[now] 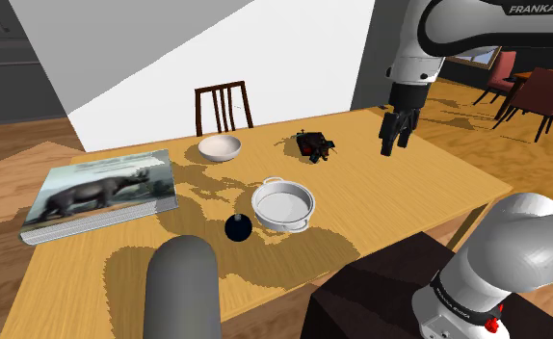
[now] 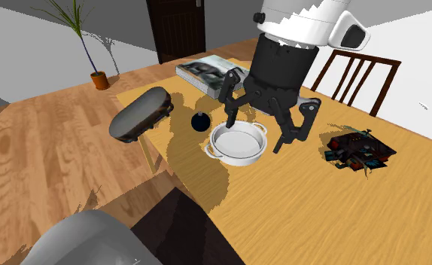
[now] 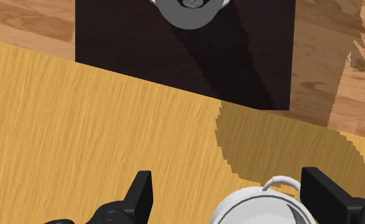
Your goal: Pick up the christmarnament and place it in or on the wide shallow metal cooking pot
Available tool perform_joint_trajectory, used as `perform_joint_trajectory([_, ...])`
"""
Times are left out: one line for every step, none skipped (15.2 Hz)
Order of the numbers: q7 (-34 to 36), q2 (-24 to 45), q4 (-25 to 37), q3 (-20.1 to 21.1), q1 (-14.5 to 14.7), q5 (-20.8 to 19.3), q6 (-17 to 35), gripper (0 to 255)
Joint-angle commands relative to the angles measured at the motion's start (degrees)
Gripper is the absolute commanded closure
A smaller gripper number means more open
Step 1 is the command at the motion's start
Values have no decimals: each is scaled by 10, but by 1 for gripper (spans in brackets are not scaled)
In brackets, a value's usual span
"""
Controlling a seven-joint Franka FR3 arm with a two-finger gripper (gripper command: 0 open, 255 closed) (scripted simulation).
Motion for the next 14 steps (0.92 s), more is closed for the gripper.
perform_joint_trajectory([0, 0, 0, 0, 0, 0, 0, 0])
perform_joint_trajectory([18, 16, 5, 13, 4, 9, 5, 0])
perform_joint_trajectory([37, 33, 10, 25, 7, 19, 10, 0])
perform_joint_trajectory([54, 50, 16, 38, 11, 27, 15, 0])
perform_joint_trajectory([72, 69, 23, 50, 14, 36, 20, 0])
perform_joint_trajectory([90, 88, 31, 61, 18, 43, 25, 0])
perform_joint_trajectory([107, 107, 40, 72, 21, 51, 30, 0])
perform_joint_trajectory([125, 127, 49, 83, 23, 57, 34, 0])
perform_joint_trajectory([142, 148, 60, 93, 26, 64, 39, 0])
perform_joint_trajectory([159, 170, 71, 103, 29, 69, 43, 0])
perform_joint_trajectory([176, 191, 82, 112, 31, 74, 47, 0])
perform_joint_trajectory([193, 214, 95, 122, 33, 79, 51, 0])
perform_joint_trajectory([210, 236, 108, 130, 36, 83, 55, 0])
perform_joint_trajectory([226, 259, 122, 139, 38, 86, 58, 0])
